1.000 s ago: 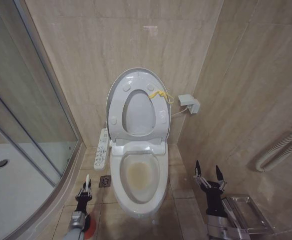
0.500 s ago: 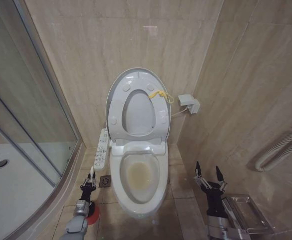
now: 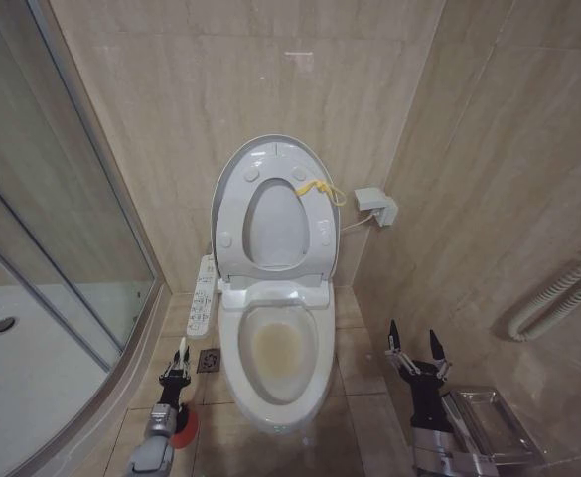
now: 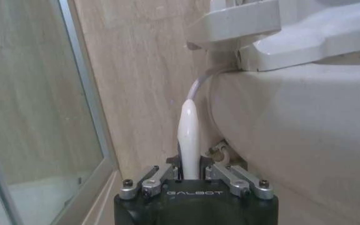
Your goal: Open the toilet lid, clean the toilet bowl with a toilet brush, close the toilet lid, and flush.
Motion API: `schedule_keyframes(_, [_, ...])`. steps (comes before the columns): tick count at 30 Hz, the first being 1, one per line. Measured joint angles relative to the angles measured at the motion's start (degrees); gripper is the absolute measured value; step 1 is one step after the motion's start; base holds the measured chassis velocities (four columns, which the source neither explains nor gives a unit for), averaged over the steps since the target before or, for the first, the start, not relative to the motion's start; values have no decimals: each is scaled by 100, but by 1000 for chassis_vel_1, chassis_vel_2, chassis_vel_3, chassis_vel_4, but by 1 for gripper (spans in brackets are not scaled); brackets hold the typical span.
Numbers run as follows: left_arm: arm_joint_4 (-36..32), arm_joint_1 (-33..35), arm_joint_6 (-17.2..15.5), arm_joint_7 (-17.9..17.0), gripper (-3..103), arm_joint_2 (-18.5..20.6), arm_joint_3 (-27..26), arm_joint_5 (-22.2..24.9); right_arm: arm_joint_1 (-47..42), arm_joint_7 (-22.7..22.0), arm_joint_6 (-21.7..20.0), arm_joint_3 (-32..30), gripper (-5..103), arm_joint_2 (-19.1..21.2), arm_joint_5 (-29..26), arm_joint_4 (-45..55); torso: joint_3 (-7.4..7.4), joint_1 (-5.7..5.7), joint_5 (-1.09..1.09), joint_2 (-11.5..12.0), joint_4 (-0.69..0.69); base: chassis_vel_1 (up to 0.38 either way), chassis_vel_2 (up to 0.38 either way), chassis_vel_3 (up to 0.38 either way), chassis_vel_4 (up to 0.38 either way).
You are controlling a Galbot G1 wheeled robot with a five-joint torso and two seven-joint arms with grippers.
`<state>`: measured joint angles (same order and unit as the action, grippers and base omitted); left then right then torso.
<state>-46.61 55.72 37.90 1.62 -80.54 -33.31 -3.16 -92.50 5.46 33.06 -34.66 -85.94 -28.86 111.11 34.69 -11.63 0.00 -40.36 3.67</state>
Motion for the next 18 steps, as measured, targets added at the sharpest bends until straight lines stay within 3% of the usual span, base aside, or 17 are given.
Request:
schedule_keyframes(5, [-215,243,-275,-203,19,-12,73,-107,-1,-3,-1,-13,100,1,1,0,0,0,0,0,-1,0,0,0,0])
schedule_keyframes(13, [-283,321,-296,-219,19,-10,59,-115,-14,-6,-5,-13,100,-13,1,39,0,0,-1,0,0,0,0,0,0])
schedule_keyframes(14, [-293,326,-296,-219,28,-4,56,-115,-16,-6,-6,-13,100,-14,1,46,0,0,-1,0,0,0,0,0,0])
schedule_keyframes(18, [-318,337,-286,-218,28,15,40,-121,-18,-8,-9,-13,100,-17,1,53,0,0,-1,0,0,0,0,0,0])
